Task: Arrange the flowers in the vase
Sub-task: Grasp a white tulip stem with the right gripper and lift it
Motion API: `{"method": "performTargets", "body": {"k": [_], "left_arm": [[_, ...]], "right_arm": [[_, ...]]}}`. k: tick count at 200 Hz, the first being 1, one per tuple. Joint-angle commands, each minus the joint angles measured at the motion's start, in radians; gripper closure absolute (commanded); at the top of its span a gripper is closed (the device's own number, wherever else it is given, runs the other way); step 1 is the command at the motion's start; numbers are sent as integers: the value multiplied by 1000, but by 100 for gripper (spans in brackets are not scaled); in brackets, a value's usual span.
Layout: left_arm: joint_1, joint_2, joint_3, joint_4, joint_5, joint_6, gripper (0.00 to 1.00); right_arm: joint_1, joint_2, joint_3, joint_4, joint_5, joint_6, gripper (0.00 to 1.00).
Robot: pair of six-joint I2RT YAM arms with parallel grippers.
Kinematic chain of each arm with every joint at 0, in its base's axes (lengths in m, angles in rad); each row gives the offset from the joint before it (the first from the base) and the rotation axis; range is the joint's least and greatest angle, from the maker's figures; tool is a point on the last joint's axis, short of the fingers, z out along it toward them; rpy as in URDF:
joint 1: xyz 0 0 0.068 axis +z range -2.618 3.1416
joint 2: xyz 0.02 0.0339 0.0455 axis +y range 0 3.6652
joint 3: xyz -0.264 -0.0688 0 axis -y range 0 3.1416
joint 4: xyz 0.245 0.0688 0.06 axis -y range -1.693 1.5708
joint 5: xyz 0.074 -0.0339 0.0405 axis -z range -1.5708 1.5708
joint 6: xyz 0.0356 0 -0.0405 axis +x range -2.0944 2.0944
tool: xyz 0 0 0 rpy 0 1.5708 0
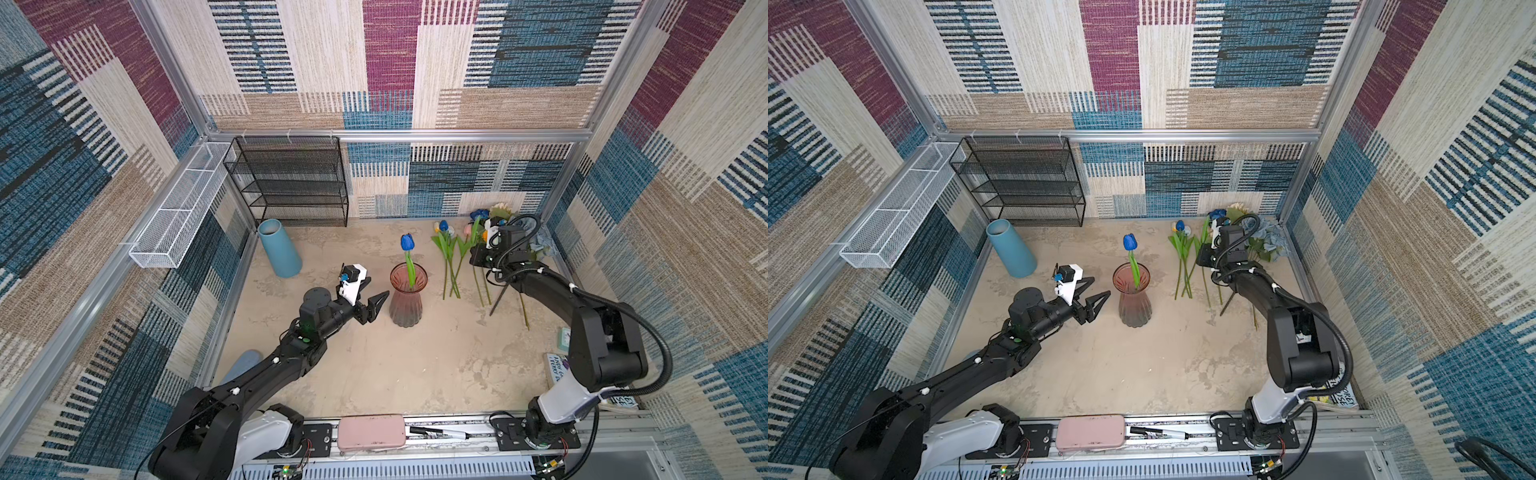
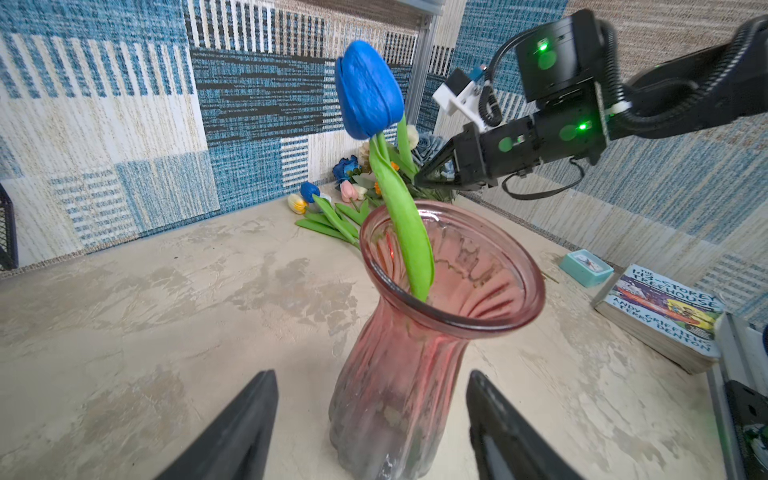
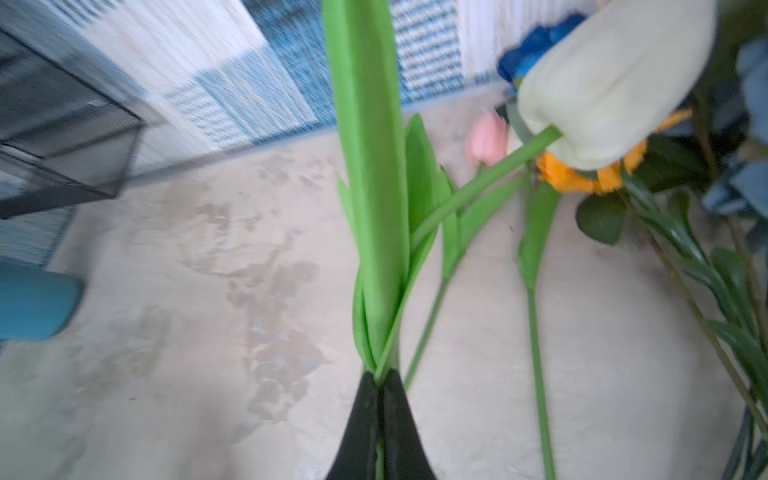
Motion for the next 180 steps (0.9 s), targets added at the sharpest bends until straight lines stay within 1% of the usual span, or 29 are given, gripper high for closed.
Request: {"method": "performTargets", "body": {"k": [1, 10, 22, 39, 57, 74, 87, 98, 112, 134, 154, 180], "left_arm": [[1, -10, 14, 109, -1, -30, 24], [1, -13, 17, 128, 2, -37, 23], [1, -15, 29, 135, 8, -38, 23], [1, -11, 47, 135, 13, -33, 23], [1, 0, 58, 134, 14, -24, 23], [1, 16, 68, 129, 17, -18, 23], [1, 32, 68, 133, 14, -22, 23], [1, 42, 65, 144, 14, -28, 23], [1, 57, 59, 164, 9, -36, 23], [1, 73, 55, 175, 3, -42, 23], [1, 82, 51, 180, -1, -41, 23], [1, 84, 51, 166, -4, -30, 23]], "right_arm": [[0, -117, -45, 170, -174, -17, 100], [2, -166, -68, 222, -216, -15, 100], [2, -243, -106, 340, -297, -13, 100], [6, -329, -159, 499, -378, -5, 100], [24, -404, -214, 662, -433, 7, 100], [55, -432, -249, 828, -458, 55, 100], [98, -428, -256, 934, -457, 80, 100], [145, -413, -248, 989, -443, 76, 100], [200, -379, -232, 1056, -415, 85, 100], [260, -307, -194, 1179, -400, 141, 100], [300, -244, -167, 1250, -379, 160, 100], [320, -162, -145, 1332, -366, 206, 100]]}}
